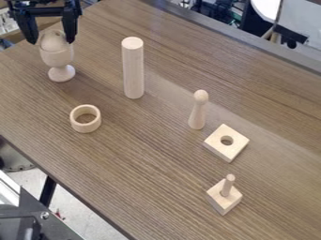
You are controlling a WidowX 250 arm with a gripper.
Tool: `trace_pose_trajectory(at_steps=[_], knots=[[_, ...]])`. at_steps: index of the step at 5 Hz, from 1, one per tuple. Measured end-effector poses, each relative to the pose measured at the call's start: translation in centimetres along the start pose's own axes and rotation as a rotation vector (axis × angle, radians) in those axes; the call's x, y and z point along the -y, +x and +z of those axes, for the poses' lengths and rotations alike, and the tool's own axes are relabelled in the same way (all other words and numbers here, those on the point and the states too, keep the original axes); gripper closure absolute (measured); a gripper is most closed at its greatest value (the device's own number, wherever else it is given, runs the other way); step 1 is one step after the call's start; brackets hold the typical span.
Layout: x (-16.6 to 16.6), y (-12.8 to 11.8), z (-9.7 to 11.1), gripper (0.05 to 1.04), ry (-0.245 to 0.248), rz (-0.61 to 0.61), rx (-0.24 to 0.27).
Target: Move the egg on the right side and put in on the table
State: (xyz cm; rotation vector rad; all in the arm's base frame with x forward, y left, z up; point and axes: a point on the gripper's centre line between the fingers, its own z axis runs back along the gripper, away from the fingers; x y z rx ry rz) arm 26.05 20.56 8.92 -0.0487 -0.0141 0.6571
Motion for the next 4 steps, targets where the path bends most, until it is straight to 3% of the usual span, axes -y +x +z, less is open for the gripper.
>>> trace_pose_trajectory(at_steps=[1,4], knots=[[0.07,-0.23,-0.63,0.365,-0.004,0.001,-0.021],[0.37,-0.58,-0.42,0.377,-0.045,-0.018,-0.05]])
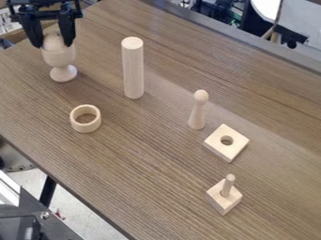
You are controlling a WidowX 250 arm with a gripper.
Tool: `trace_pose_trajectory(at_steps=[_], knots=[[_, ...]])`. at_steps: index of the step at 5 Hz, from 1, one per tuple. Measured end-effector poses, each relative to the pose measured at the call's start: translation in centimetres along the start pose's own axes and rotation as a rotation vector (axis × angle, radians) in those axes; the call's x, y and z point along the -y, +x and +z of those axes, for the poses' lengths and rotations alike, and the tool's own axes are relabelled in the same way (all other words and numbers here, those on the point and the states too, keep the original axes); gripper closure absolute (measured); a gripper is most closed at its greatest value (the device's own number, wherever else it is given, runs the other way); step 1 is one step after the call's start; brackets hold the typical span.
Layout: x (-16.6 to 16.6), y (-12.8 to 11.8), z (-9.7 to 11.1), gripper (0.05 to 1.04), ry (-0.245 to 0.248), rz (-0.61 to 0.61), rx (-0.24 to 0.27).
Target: Move the egg on the right side and put in on the table
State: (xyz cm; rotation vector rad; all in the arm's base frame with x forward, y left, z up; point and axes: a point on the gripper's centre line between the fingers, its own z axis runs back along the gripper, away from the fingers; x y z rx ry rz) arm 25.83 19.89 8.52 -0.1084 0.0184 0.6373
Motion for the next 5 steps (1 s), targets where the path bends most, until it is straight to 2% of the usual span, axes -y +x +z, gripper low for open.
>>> trace_pose_trajectory(at_steps=[1,2,3,4,5], knots=[[0.3,-0.1,1.3,0.378,-0.03,-0.005,0.009],[0.2,0.0,4.4,0.378,-0.067,0.006,0.08],[-0.1,0.0,4.8,0.378,-0.085,0.003,0.086],[-0.7,0.4,4.6,0.378,0.005,0.018,0.102],[0.1,0.7,3.6,0.378,0.194,0.017,0.079]])
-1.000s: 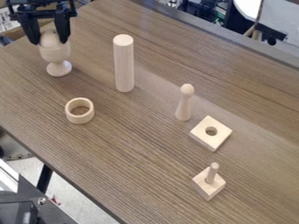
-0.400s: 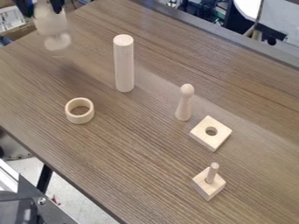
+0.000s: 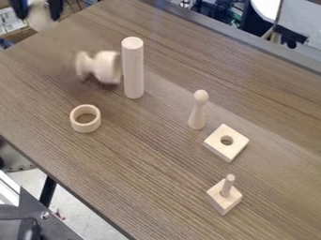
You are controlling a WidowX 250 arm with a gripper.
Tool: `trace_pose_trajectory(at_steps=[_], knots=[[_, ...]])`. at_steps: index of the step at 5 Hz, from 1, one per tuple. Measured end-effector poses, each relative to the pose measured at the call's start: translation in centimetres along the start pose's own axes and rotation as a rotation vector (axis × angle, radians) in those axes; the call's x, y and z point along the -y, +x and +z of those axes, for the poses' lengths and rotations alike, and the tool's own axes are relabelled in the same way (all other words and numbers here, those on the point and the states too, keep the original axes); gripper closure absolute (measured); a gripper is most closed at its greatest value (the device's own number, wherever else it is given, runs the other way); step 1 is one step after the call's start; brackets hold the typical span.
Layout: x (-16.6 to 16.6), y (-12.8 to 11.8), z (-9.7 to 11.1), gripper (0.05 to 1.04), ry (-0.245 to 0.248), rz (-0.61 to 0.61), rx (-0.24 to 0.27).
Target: Move the egg on the right side and put in on the table
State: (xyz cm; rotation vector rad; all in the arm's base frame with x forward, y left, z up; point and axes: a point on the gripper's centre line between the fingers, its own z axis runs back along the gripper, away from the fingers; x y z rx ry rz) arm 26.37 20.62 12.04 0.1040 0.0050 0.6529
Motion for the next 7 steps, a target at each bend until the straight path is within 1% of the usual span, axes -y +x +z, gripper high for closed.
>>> trace_pose_trajectory(at_steps=[1,2,4,6,7], knots=[[1.8,-0.5,-1.1,0.378,-0.187,-0.132,-0.058],[0.6,-0.5,-1.3,0.378,-0.232,-0.097,-0.062],[0.5,-0.7,-0.8,0.378,-0.238,-0.089,-0.051],[0.2,-1.1,-2.7,0.378,-0.173,-0.088,-0.066],[0.3,-1.0,-3.5,0.378,-0.161,-0.095,-0.076]])
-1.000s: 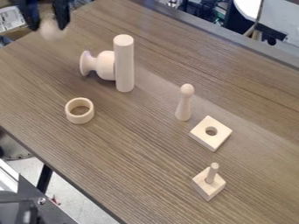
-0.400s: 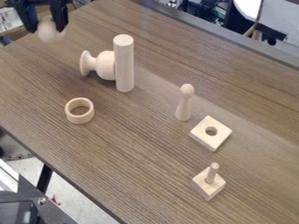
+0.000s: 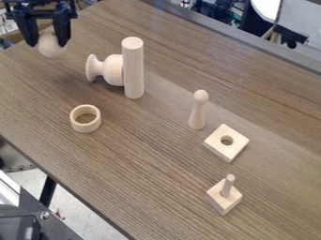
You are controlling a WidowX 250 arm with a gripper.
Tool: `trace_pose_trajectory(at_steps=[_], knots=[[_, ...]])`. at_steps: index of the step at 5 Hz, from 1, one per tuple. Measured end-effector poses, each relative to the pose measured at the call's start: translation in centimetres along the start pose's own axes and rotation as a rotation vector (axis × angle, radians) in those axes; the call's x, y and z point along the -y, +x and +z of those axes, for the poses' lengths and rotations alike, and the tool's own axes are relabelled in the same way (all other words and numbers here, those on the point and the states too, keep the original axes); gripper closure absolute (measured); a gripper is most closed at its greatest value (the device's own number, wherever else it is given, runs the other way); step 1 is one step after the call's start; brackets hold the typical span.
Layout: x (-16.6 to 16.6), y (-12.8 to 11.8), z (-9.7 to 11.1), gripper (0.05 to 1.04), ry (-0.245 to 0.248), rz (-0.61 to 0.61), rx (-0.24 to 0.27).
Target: Move the egg on the right side and put in on the table
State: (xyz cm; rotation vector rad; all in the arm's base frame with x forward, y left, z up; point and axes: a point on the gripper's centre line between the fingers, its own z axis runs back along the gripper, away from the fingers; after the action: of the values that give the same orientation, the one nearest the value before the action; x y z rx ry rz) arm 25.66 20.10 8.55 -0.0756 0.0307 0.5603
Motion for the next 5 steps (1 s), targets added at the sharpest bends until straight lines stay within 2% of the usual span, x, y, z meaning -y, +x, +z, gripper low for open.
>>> trace_pose_trajectory(at_steps=[2,3,4,5], knots=[[-0.4,0.4,-3.0,0.378,0.04,0.007,-0.052],[-0.5,0.4,-3.8,0.378,0.057,0.015,-0.077],[-0.5,0.7,-3.9,0.32,0.067,0.017,-0.083],[-0.4,0.4,-4.6,0.087,0.062,0.022,-0.114]])
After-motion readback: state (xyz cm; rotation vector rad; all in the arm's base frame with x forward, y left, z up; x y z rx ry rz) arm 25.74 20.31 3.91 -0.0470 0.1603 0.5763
